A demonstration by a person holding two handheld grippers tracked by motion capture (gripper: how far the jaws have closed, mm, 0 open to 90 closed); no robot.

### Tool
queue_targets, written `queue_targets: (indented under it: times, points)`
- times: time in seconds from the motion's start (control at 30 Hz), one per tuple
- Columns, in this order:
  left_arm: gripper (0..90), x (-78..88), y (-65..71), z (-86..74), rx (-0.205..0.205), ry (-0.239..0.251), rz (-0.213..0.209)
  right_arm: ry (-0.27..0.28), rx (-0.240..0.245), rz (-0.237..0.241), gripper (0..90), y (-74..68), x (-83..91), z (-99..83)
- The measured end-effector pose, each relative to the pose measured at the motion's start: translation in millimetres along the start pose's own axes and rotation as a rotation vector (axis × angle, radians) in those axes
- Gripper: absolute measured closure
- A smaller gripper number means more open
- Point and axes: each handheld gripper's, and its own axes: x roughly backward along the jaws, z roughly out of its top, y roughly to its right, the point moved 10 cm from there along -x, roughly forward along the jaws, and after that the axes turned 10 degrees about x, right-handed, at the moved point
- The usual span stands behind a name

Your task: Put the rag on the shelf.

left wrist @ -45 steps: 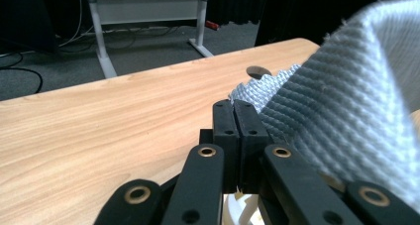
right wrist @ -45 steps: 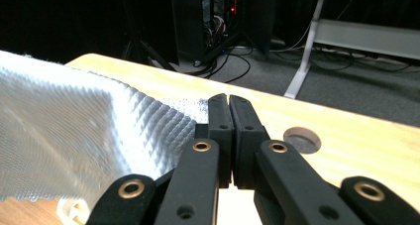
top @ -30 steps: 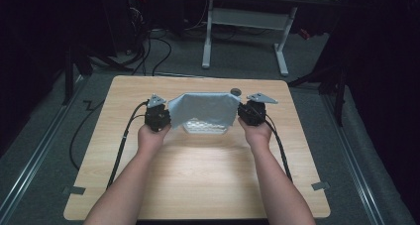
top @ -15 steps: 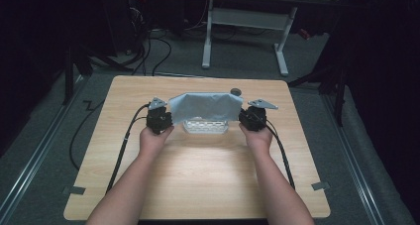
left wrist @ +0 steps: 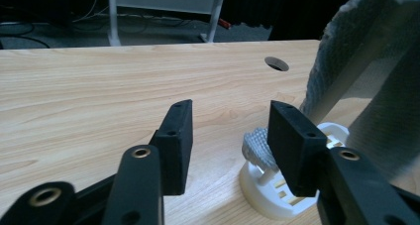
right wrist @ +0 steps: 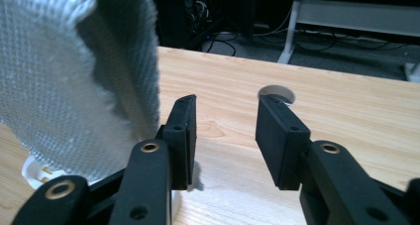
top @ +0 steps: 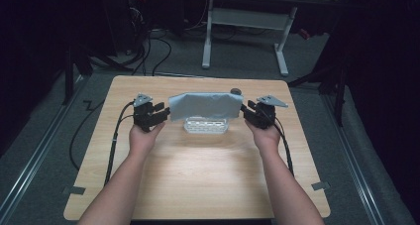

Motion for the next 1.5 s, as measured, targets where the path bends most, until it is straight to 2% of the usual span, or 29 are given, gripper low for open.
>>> queue_targets:
  times: [0.13, 0.23, 0.33, 0.4, 0.47, 0.53, 0.63, 0.67, 0.73, 0.83, 0.9, 0.93, 1.1, 1.27, 1.37, 1.4, 1.43, 1.47, 1.5]
  points:
    - [49.6, 9.7, -5.7, 0.6, 0.002, 0.015, 0.005, -0.01, -0.006, -0.007, 56.6, 7.7, 6.6, -1.9]
    - [47.7, 18.9, -11.6, -1.3, 0.009, 0.02, 0.012, -0.014, -0.032, -0.01, 56.6, 11.4, 12.9, -2.8]
    - [46.7, 27.4, -15.2, -2.6, 0.01, 0.028, 0.016, -0.012, -0.013, -0.017, 56.2, 12.2, 20.3, -3.3]
    - [46.3, 33.3, -18.7, -4.2, 0.008, 0.032, 0.025, 0.012, -0.01, -0.022, 56.1, 11.6, 26.0, -3.0]
    - [45.7, 38.4, -22.6, -7.3, 0.001, 0.017, 0.043, -0.001, -0.002, -0.018, 54.0, 11.3, 31.1, -6.1]
    - [45.2, 44.8, -23.9, -9.5, 0.003, 0.02, 0.043, -0.01, 0.003, -0.001, 51.1, 7.9, 37.5, -9.5]
    - [44.1, 57.0, -22.9, -14.3, 0.001, 0.025, 0.05, -0.02, 0.045, 0.0, 47.5, 1.0, 45.8, -11.4]
    - [43.9, 60.0, -22.2, -15.8, -0.004, 0.028, 0.051, 0.001, 0.059, 0.009, 47.3, -3.3, 50.5, -10.6]
    - [43.4, 67.9, -21.2, -21.1, -0.019, 0.024, 0.058, 0.029, 0.077, -0.002, 47.0, -7.2, 57.5, -10.7]
    - [42.6, 79.8, -19.7, -29.2, -0.035, 0.015, 0.067, 0.014, 0.091, 0.01, 44.0, -13.5, 66.4, -16.8]
    - [41.7, 91.0, -16.4, -37.2, -0.045, 0.011, 0.064, -0.002, 0.107, 0.015, 43.0, -17.1, 72.7, -21.0]
    - [41.0, 94.2, -15.1, -39.7, -0.049, 0.01, 0.062, 0.023, 0.116, 0.012, 43.1, -19.2, 78.1, -21.9]
    - [38.2, 113.5, -6.9, -55.8, -0.061, -0.003, 0.041, 0.015, 0.122, 0.011, 40.2, -25.6, 94.6, -33.8]
    - [36.2, 126.6, 6.0, -80.6, -0.096, -0.049, 0.023, -0.005, 0.148, 0.045, 37.3, -40.7, 108.7, -56.7]
    - [35.4, 133.7, 16.7, -101.1, -0.099, -0.087, -0.007, -0.003, 0.177, 0.061, 30.4, -52.4, 119.0, -74.4]
    - [35.4, 134.9, 19.9, -107.1, -0.094, -0.094, -0.017, -0.003, 0.177, 0.061, 30.4, -52.4, 119.0, -74.4]
    - [35.0, 136.5, 23.8, -116.0, -0.095, -0.113, -0.028, -0.019, 0.194, 0.063, 28.2, -57.4, 122.8, -84.7]
    - [35.0, 137.7, 27.6, -125.9, -0.098, -0.131, -0.037, -0.019, 0.194, 0.063, 28.2, -57.4, 122.8, -84.7]
    - [35.1, 138.4, 32.0, -139.4, -0.102, -0.156, -0.042, -0.042, 0.181, 0.072, 26.1, -65.6, 127.0, -97.9]
